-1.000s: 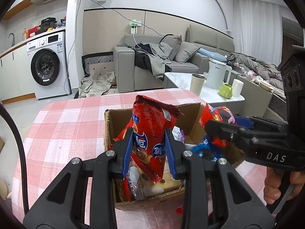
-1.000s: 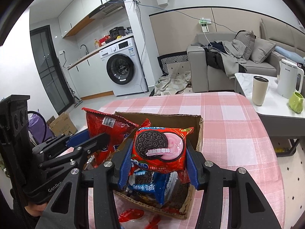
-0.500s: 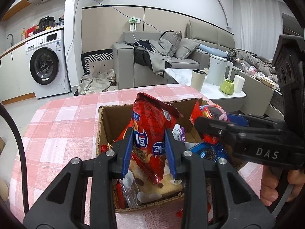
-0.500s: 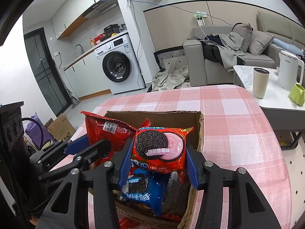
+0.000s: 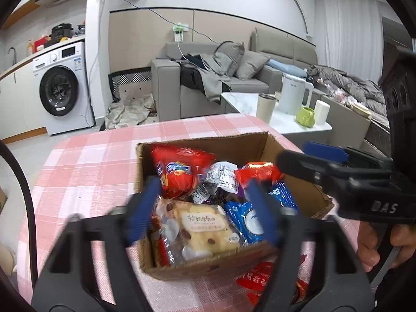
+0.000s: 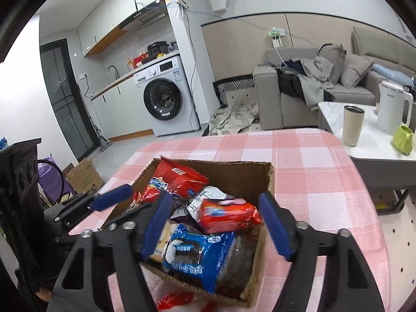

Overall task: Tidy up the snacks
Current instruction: 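Open both grippers to drop the packs into the box, then move both grippers back toward the remaining snacks beside the box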

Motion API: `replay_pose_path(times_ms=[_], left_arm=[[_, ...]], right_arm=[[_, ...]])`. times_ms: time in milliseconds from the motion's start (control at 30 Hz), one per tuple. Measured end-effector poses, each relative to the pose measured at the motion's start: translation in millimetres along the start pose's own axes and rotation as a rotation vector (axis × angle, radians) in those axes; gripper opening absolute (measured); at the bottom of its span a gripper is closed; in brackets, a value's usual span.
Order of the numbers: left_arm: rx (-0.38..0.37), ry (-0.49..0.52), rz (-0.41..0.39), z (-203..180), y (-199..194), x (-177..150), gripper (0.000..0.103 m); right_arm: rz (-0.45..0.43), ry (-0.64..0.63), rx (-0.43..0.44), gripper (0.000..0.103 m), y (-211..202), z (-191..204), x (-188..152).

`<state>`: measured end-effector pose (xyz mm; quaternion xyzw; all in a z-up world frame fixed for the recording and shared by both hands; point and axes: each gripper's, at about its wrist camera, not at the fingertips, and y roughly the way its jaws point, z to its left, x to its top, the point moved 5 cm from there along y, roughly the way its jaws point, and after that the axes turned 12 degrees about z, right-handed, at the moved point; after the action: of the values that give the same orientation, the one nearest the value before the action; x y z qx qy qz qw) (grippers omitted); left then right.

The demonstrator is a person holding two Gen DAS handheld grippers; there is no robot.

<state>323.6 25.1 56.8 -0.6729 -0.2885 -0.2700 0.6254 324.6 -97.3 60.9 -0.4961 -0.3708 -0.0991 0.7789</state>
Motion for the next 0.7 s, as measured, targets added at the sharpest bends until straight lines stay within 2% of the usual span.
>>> replay_pose_path(times_ms=[100, 133, 167, 433, 700], left_arm=[[-0.009, -0.02, -0.014, 5.2, -15.3, -6.3, 0.088], [-0.012, -0.029, -0.008, 6.8, -18.5, -8.9, 0.095], [-0.001, -0.031, -0.006, 7.6, -20.9, -11.7, 0.103], [-0.027, -0.058, -0.021, 16.1, -46.2, -35.4, 0.102], [0.035, -0.069, -0.007, 20.6, -56.1, -58.7, 0.102]], right_arm=[[-0.002, 0.017, 0.007, 0.098, -11.3, -3.1, -7.5], [0.0, 0.02, 0.013, 0.101, -14.0, -3.4, -10.1], [0.005, 0.02, 0.015, 0.102, -16.3, -3.7, -12.9], [-0.023, 0.027, 0.006, 0.103, -40.0, -4.5, -34.7], [-0.017, 0.027, -0.005, 0.103, -49.4, -3.2, -60.1]])
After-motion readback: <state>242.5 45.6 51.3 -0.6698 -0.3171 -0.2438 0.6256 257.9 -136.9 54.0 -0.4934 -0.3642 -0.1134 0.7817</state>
